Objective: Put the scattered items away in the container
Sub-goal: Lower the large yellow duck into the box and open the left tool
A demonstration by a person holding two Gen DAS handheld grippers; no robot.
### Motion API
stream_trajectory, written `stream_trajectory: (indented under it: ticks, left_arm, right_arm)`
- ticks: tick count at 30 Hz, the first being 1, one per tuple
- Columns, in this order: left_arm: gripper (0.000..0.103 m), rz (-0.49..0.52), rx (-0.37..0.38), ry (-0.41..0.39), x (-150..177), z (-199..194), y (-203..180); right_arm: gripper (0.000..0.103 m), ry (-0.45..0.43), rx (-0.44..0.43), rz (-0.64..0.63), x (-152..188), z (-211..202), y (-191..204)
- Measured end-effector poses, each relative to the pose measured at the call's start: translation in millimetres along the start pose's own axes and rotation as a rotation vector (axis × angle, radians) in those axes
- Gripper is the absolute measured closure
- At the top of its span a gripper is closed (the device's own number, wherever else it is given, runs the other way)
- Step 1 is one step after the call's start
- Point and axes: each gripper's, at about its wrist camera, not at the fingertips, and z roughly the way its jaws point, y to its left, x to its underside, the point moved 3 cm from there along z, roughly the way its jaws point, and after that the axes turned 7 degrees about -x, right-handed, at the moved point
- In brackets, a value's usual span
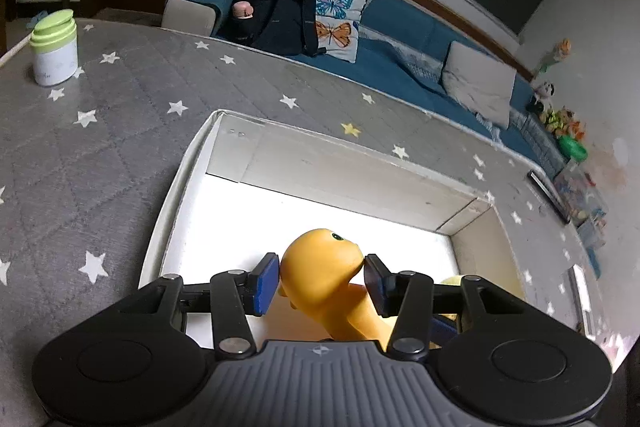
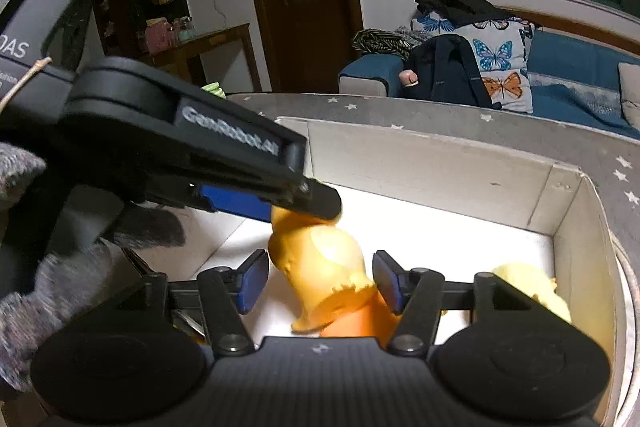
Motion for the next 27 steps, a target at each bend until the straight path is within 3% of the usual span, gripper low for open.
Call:
stream_trajectory:
  ticks: [5,9,13,19,23,26,27]
  left_arm:
    - [0.054,0.026,0.001,-0.031,0,-6,-5]
    - [0.054,-0.014,0.053,-0.082,-7,-20,-1]
    - [0.054,-0.003,0.046,-0.153,-11,-38,-3]
    - [0.055,-0.022,0.04,-0.169,-4,-51,1]
    - [0.056,-0.054,0.061,-0.159,7,-58,6]
    - [0.056,-0.062,0.059,-0.166,15,-67,10]
    - [0.056,-0.058,0.053,-0.175,19,-71,10]
  right_arm:
    - [0.061,0.023,0.016,-0.004,2,5,1]
    - [0.061,0.041,0.007,0.029,3,8,-2]
    - [0.061,0.051,0.009,0.027,1,9,-4]
    - [0.06,0.012,0.019,0.023,-1,-1,-2]
    - [0.048,-0.018,0.038,-0.013,-1,-12,6]
    - [0.045,-0.033,0.043,-0.023,2,-21,10]
    - [0.036,-0.038,0.043,-0.025,3,-25,11]
